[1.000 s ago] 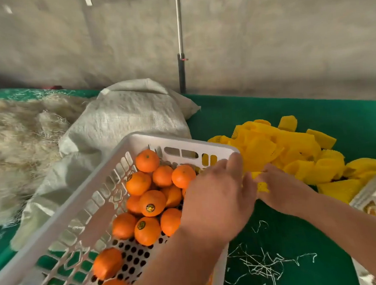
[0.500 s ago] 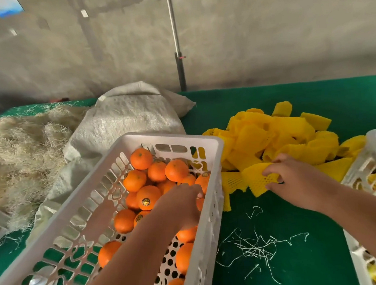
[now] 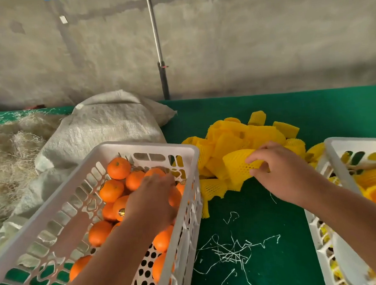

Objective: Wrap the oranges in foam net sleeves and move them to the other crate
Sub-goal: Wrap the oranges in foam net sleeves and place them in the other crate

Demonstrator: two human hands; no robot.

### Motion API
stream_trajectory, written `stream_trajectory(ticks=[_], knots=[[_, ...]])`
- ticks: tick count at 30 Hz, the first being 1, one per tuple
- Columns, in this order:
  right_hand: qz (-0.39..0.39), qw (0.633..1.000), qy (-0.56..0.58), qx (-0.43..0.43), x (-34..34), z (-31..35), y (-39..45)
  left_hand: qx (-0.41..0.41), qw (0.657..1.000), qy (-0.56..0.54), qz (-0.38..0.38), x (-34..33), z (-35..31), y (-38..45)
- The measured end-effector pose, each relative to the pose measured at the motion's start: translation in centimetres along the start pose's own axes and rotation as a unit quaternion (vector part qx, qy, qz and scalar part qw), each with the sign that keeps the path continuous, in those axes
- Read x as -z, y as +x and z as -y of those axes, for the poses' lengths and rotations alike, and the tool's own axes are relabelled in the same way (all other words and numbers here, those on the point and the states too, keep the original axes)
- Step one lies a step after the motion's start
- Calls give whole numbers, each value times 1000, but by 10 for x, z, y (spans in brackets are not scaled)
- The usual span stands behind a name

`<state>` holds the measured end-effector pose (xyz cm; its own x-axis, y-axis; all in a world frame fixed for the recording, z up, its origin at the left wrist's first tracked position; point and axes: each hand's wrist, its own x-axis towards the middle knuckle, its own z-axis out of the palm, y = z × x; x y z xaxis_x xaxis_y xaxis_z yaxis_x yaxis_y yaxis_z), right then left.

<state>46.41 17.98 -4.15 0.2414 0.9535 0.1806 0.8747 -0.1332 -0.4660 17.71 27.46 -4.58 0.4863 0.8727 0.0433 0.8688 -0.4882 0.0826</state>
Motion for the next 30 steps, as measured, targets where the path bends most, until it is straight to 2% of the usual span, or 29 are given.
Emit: stream_trajectory(ticks=[2,4,6,7,9,10,12,14,17,19,23,28,30], knots=[[-38,998,40,-5,18,10,-23,34,989,-54,-136,19,-3,0],[-65,991,112,-25,30,19,-54,40,956,-145,-252,39,-10,-4],[-94,980,166,-49,37,24,-81,11,913,-287,-290,52,-28,-15],[-107,975,183,-62,38,25,-91,-13,892,-367,-264,57,-39,-23],[-126,965,210,-92,35,21,-104,-48,849,-509,-133,60,-63,-40],[-129,960,224,-108,33,18,-107,-62,839,-537,-64,57,-74,-48],[-126,950,255,-130,28,12,-111,-87,851,-517,23,47,-91,-58],[-131,949,259,-124,22,8,-111,-111,869,-477,69,36,-102,-64],[-132,951,261,-95,19,9,-113,-154,875,-440,131,22,-113,-72],[-112,954,260,-96,19,9,-113,-186,876,-419,148,17,-120,-76],[-88,964,236,-90,13,5,-113,-228,891,-369,137,10,-127,-78],[-80,979,171,-80,4,-3,-112,-208,882,-397,149,12,-124,-80],[-81,979,169,-77,2,-3,-111,-212,893,-367,153,13,-124,-81]])
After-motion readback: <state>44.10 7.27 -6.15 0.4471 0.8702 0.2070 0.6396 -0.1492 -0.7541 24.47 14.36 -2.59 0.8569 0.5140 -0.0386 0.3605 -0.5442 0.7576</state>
